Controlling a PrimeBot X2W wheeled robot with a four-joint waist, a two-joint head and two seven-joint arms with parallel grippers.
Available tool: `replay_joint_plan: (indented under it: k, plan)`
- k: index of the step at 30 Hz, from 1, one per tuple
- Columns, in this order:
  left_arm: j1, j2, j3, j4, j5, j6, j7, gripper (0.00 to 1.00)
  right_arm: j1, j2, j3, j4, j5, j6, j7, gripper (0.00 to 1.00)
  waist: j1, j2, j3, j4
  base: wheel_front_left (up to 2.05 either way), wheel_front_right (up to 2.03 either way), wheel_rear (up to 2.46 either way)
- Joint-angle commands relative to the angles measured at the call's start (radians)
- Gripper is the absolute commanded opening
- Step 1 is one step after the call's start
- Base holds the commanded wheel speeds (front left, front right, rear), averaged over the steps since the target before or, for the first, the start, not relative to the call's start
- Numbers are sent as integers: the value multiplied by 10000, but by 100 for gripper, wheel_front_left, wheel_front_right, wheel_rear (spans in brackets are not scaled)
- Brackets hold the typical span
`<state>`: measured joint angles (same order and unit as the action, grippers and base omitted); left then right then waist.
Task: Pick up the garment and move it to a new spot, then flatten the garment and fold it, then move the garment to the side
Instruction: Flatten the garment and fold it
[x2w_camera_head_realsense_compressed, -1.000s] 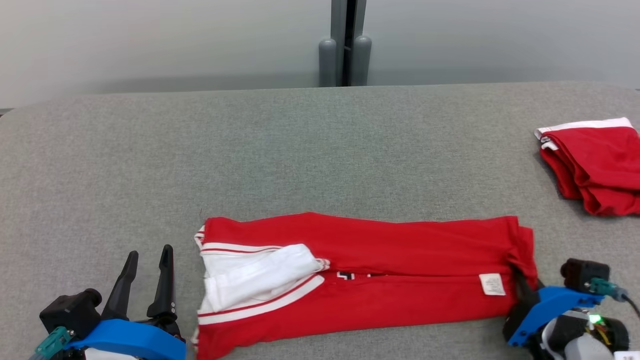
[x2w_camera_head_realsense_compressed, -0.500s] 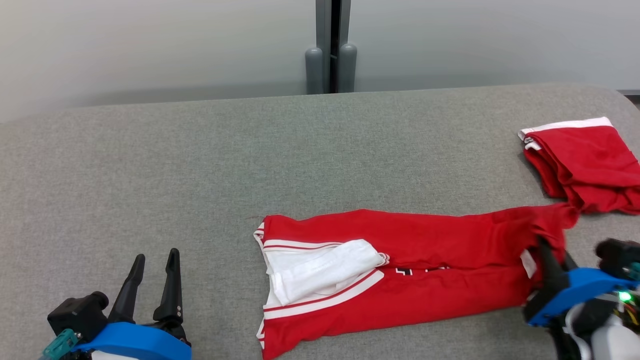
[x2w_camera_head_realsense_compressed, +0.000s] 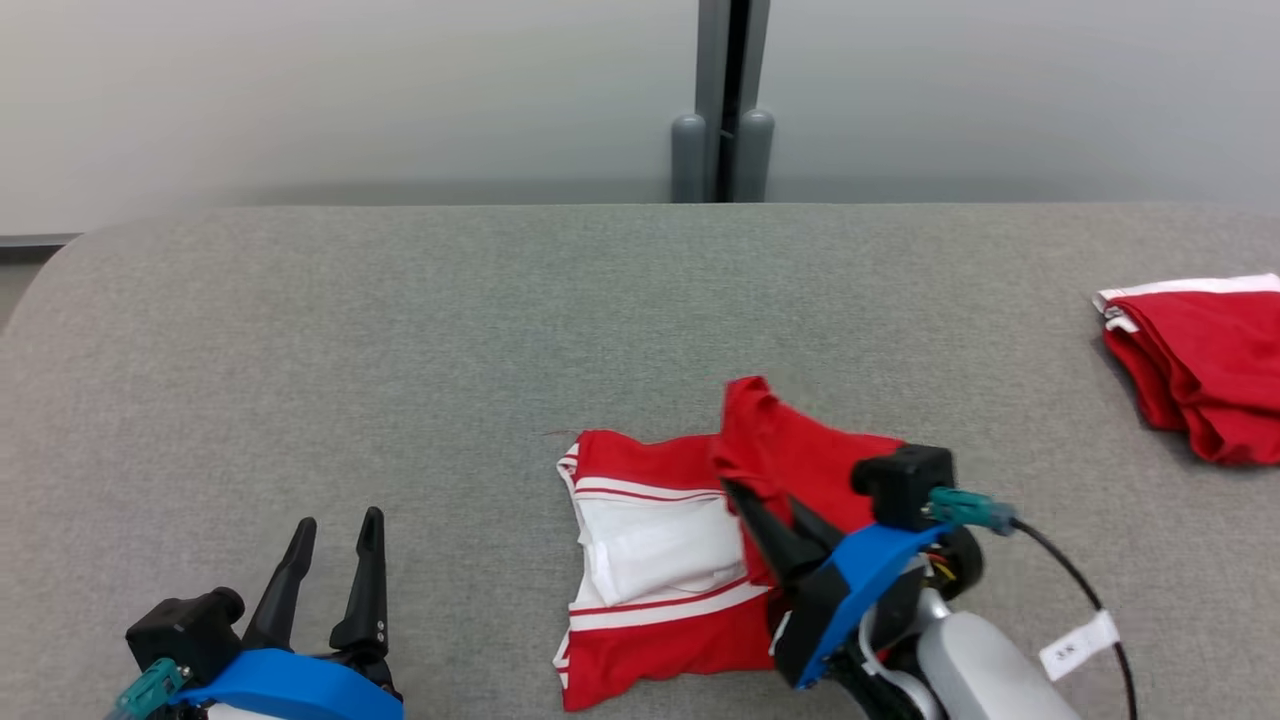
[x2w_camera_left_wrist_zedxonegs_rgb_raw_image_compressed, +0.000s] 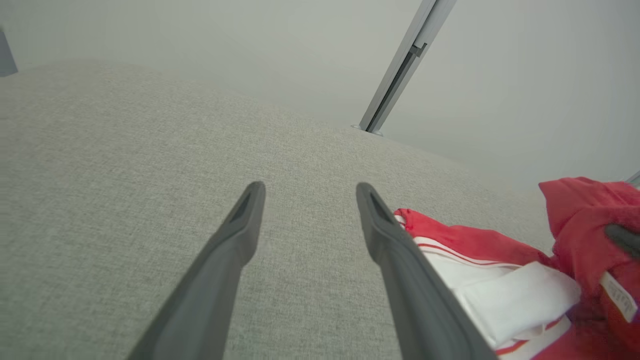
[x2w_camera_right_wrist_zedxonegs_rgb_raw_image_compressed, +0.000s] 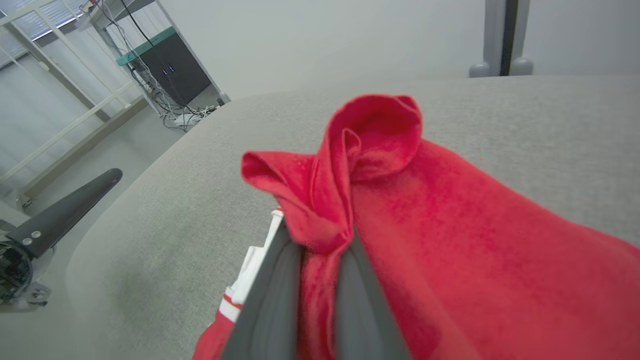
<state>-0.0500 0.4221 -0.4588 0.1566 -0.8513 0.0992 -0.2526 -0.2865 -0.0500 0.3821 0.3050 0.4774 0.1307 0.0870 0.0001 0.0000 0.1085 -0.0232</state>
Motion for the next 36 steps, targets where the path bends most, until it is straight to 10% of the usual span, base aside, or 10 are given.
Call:
replay_joint_plan:
  k: [1, 13, 15, 16, 17, 27, 36]
  plan:
    - [-160, -55, 11, 40, 40, -43, -16, 100, -269, -21, 352, 221, 168, 1, -57, 0, -1, 0, 15, 121, 0, 0, 0]
    - [-256, -330, -107, 336, 98, -187, -56, 100, -1665, -13, 2564, 2404, 1229, 2, -448, 4, -1, 0, 75, 668, 0, 0, 0]
    - [-303, -363, -115, 376, 125, -210, -64, 100, -1848, -11, 2961, 2611, 1500, 2, -533, 38, -1, 0, 97, 699, 0, 0, 0]
    - [-318, -379, -118, 401, 135, -226, -69, 100, -1905, -16, 3147, 2710, 1667, 2, -561, 95, -1, 0, 107, 709, 0, 0, 0]
    - [-325, -394, -127, 429, 148, -244, -73, 100, -1969, -17, 3302, 2803, 1815, 2, -652, 100, -1, 0, 116, 717, 0, 0, 0]
    - [-373, -498, -85, 563, 274, -298, -102, 100, -2562, -20, 3506, 3656, 2103, 2, -2398, 100, -1, 0, 220, 584, 0, 0, 0]
    - [-655, -636, -191, 514, 594, -367, -124, 100, -2389, -21, 893, 4272, -116, 1, -3489, 100, -1, 0, 147, 160, 0, 0, 0]
